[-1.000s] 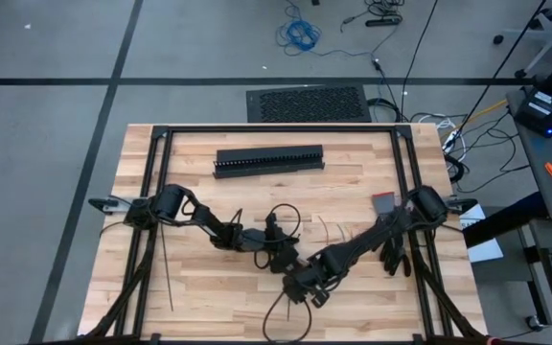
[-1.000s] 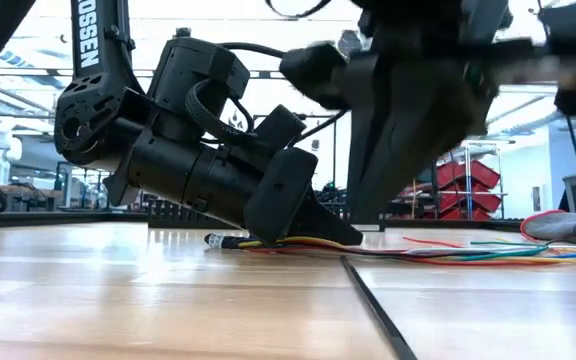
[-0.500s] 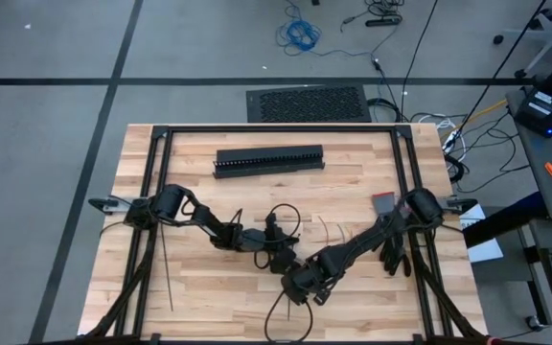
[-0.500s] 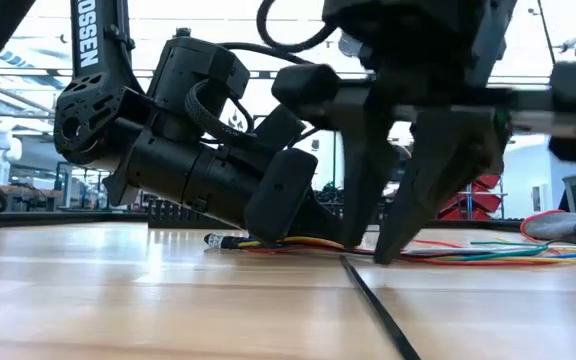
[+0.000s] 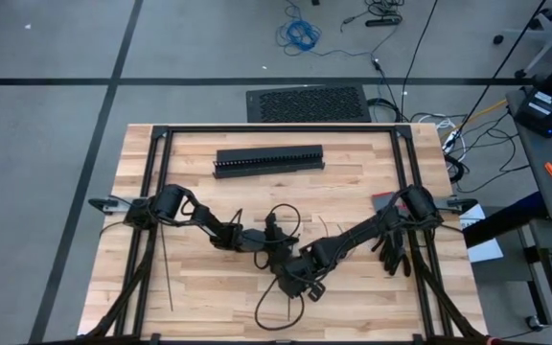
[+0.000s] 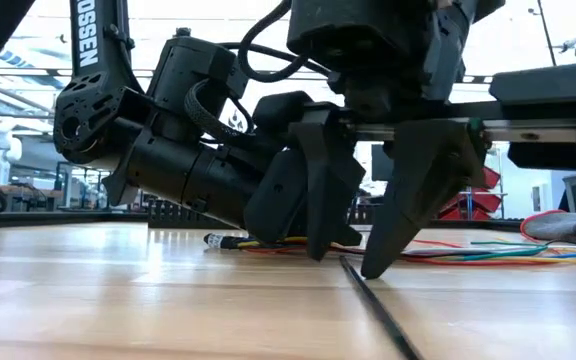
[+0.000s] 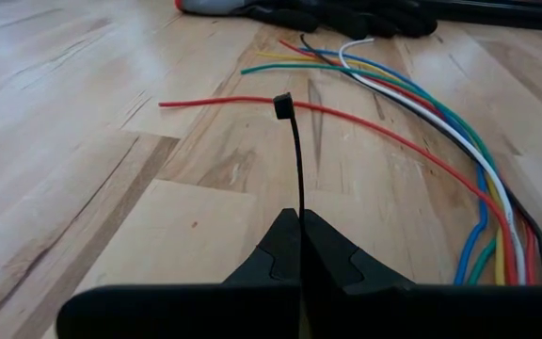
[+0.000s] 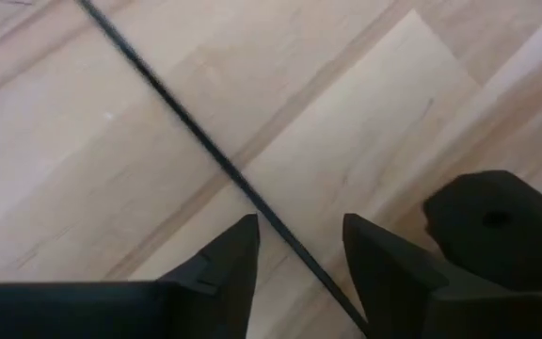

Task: Ziptie cables
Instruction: Wrap the cable wires with the black zip tie

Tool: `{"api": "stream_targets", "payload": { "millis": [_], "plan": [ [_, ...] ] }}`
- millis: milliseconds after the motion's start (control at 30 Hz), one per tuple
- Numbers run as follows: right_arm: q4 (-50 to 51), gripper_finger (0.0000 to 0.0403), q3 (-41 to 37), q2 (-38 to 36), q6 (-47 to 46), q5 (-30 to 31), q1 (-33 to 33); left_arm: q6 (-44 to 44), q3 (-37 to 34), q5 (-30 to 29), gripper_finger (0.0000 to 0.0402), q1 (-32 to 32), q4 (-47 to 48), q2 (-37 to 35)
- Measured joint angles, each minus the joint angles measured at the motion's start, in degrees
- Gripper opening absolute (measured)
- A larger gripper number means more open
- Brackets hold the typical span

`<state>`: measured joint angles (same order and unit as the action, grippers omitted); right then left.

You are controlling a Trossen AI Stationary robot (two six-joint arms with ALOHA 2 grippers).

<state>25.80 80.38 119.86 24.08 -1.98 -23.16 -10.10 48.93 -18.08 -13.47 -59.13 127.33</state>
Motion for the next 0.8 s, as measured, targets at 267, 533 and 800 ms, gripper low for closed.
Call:
{"api": "stream_targets", "payload": {
  "millis": [267, 533, 800],
  "plan": [
    [0.58, 0.008, 0.0, 0.12, 0.34, -0.43, -0.11, -0.01, 0.02, -0.23, 0.0, 0.0, 0.46, -0.02],
    [0.04, 0.0005, -0.09, 0.19, -1.04, -1.32, -0.23, -0.04, 0.02, -0.25, 0.0, 0.0, 0.52, -0.02],
    [0.49, 0.0, -0.25, -0.92, -4.09, -0.23, -0.94, -0.03, 0.02, -0.25, 0.0, 0.0, 0.52, -0.02]
  ]
}}
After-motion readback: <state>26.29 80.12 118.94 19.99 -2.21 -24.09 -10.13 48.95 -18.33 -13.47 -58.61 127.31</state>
